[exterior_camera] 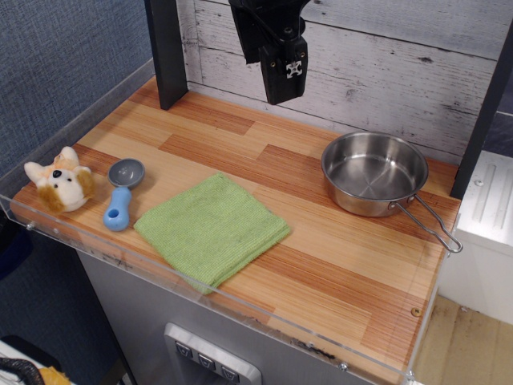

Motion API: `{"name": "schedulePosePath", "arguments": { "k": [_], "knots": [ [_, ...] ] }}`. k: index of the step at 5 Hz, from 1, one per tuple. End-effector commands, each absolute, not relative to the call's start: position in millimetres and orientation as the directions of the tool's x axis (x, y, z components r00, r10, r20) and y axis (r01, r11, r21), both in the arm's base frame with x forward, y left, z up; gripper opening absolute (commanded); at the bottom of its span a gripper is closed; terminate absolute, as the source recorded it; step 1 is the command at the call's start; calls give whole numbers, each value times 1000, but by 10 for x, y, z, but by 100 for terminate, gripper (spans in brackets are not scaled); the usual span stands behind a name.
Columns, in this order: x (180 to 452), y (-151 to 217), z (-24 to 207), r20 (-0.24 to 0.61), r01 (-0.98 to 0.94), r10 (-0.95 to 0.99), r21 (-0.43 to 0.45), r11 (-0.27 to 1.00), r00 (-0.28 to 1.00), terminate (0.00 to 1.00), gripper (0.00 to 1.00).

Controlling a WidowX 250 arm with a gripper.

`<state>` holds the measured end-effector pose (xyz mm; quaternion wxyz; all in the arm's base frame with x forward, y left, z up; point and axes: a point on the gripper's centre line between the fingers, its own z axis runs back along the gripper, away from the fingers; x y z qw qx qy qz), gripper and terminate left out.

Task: Move blue spoon to just left of metal pot

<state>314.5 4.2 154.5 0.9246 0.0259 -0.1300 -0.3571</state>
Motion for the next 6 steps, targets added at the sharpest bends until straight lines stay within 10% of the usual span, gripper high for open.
{"name": "schedulePosePath", "arguments": {
  "k": [1,6],
  "knots": [
    [3145,42,1545,222,654,-667,141,744,711,0,100],
    [2381,948,1146,230,-121,110,34,992,967,0,100]
  ]
}}
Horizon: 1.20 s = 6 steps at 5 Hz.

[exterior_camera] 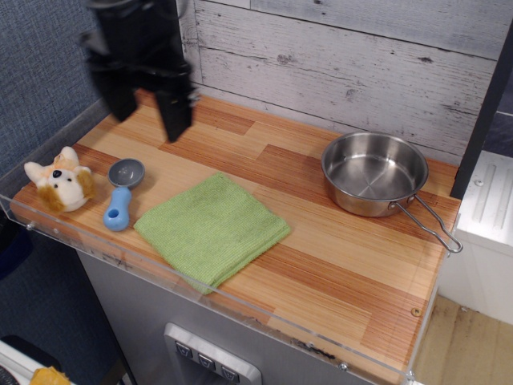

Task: Move blue spoon to just left of metal pot

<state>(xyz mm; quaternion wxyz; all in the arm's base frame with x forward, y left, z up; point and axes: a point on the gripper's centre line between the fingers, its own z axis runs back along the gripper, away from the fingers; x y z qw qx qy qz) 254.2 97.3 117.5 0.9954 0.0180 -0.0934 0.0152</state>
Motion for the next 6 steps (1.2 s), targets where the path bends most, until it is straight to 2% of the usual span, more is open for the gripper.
{"name": "schedulePosePath", "arguments": {
  "k": [1,4,6],
  "knots": [
    [2304,925,1019,265,-127,115,26,992,957,0,100],
    [2233,1218,648,269,-226,207,40,973,941,0,100],
    [2249,1359,353,244,-286,276,3,958,930,0,100]
  ]
}}
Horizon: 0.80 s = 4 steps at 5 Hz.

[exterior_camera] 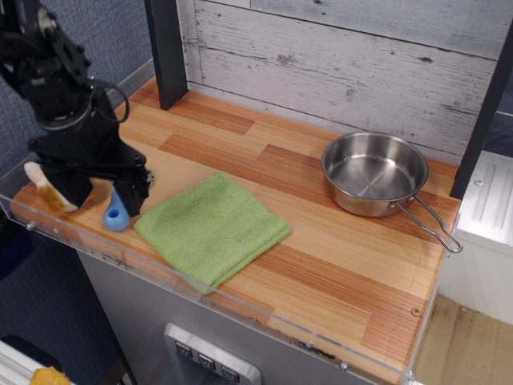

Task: Move blue spoon to just left of metal pot

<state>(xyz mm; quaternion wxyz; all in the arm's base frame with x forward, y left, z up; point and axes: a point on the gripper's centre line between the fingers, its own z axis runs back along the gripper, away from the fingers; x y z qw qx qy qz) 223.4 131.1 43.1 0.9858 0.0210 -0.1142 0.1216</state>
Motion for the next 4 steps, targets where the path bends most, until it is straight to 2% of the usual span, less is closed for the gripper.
{"name": "schedulePosePath", "arguments": {
  "k": [1,2,3,4],
  "knots": [
    [2265,1394,237,225,-296,286,12,955,931,0,100],
    [2284,1391,157,228,-305,296,6,952,928,0,100],
    [2301,1377,122,235,-304,290,24,952,928,0,0],
    [2301,1364,141,237,-299,283,32,954,929,0,0]
  ]
}}
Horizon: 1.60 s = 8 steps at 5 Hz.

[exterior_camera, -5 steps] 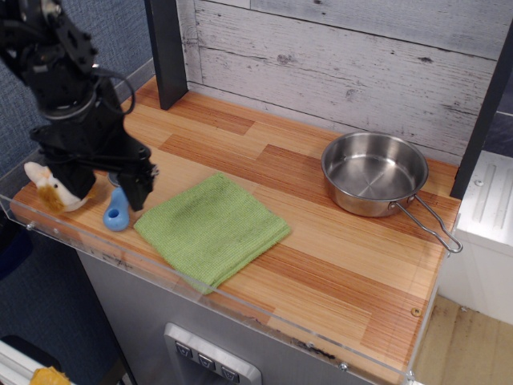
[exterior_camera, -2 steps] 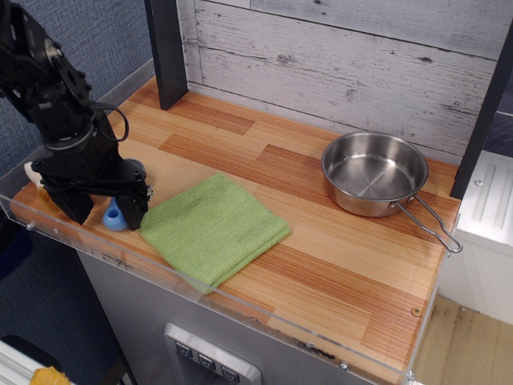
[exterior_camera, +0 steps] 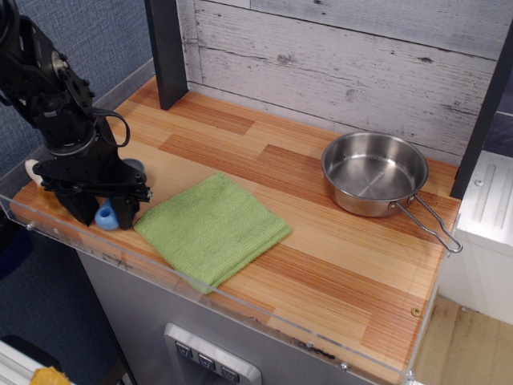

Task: Move blue spoon to just left of metal pot

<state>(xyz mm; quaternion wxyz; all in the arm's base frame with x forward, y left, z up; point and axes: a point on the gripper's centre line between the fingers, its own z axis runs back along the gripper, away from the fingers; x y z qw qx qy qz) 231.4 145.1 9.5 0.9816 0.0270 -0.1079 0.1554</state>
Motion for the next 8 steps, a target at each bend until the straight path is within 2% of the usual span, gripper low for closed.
{"name": "schedulePosePath", "arguments": {
  "k": [1,2,4,5,6,8],
  "knots": [
    [2277,1364,187,236,-293,278,31,956,931,0,0],
    [2283,1333,269,245,-280,270,7,960,931,0,0],
    [2266,1284,662,294,-286,281,-29,958,913,0,0],
    [2349,1220,832,322,-276,275,-46,960,906,0,0],
    [2526,1120,1027,366,-246,247,-50,968,897,0,0],
    [3083,875,1344,444,-158,166,-56,986,880,0,0]
  ]
}}
